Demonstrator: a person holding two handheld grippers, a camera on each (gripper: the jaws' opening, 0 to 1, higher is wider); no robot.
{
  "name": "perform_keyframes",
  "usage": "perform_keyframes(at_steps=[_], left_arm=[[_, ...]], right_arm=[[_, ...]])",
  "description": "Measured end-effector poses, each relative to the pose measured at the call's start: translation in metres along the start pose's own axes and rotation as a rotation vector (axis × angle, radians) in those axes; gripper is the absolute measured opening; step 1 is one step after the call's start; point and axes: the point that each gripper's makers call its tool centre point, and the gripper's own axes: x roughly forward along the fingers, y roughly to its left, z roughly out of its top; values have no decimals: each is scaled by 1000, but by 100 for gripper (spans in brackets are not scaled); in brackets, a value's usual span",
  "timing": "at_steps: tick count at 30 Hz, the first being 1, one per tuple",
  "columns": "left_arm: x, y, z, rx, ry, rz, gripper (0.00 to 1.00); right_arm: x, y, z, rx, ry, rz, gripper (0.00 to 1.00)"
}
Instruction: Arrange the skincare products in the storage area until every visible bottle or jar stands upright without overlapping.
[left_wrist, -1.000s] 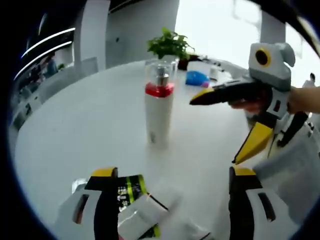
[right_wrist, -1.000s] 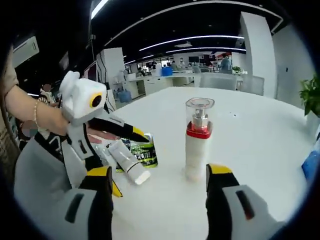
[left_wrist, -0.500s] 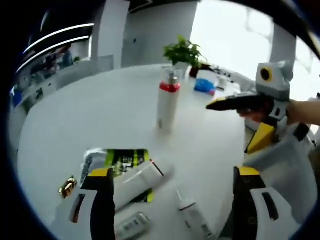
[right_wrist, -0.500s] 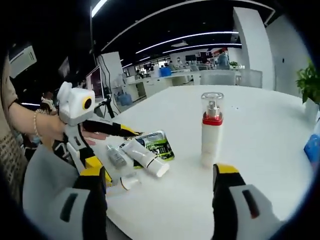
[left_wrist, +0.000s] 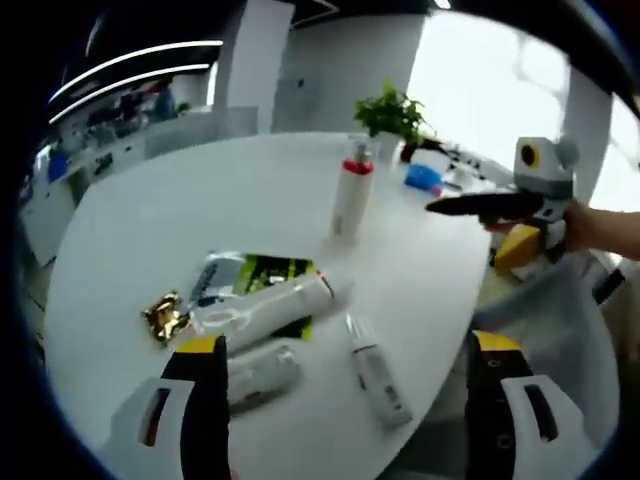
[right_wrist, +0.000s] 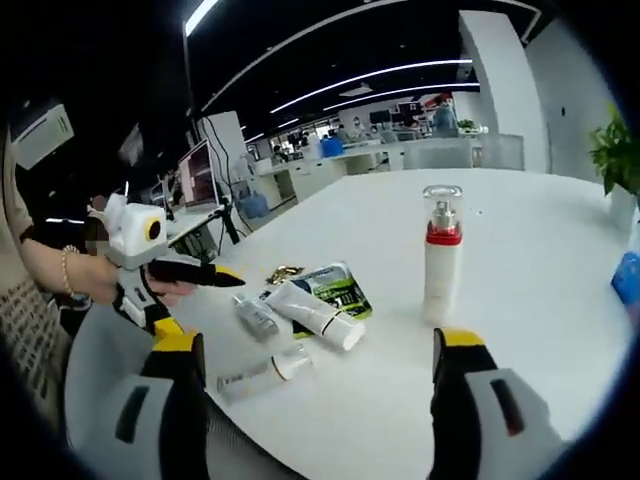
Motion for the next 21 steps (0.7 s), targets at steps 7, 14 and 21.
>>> perform_keyframes(at_steps=[7, 14, 21], left_arm=[[-29, 10, -9, -35, -24, 58, 97], [-49, 13, -22, -50, -25, 92, 97], [-64, 15, -28, -76, -38, 117, 97]], right_arm=[[-4, 8, -3, 24, -9, -4, 96], [-5, 15, -2, 16, -8, -5, 96], [-8, 20, -3, -6, 2, -8, 96]])
